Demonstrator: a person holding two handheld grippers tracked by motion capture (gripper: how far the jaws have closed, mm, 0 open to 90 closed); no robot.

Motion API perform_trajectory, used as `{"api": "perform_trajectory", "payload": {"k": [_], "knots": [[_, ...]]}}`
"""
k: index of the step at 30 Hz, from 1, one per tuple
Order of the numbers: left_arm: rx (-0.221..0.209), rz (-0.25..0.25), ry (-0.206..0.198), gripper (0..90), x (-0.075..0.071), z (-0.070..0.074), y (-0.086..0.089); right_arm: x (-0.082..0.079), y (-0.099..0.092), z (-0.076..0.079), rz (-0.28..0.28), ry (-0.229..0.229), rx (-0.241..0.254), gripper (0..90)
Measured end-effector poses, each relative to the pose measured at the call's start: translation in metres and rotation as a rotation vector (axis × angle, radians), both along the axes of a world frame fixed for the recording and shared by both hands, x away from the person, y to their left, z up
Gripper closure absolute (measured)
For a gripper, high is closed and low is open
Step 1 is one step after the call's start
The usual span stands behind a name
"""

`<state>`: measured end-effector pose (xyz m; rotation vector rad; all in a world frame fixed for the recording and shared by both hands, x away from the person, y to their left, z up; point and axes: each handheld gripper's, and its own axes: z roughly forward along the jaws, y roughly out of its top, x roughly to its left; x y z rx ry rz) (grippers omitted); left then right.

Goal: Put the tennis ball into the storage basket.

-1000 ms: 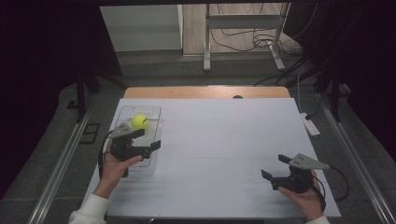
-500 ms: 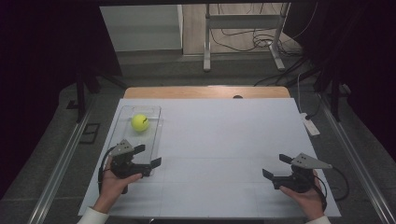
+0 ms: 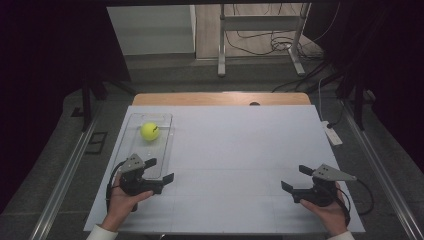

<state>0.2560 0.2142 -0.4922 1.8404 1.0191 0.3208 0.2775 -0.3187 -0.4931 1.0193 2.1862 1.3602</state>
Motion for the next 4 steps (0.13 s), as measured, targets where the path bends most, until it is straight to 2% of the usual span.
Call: {"api": "perform_trajectory", "payload": {"k": [4], "knots": [[-0.003, 0.000, -0.001, 10.0, -0.0001, 0.0004, 0.0008, 0.0001, -0.0001, 0.0001, -0.001, 0.000, -0.003, 8.0]]}}
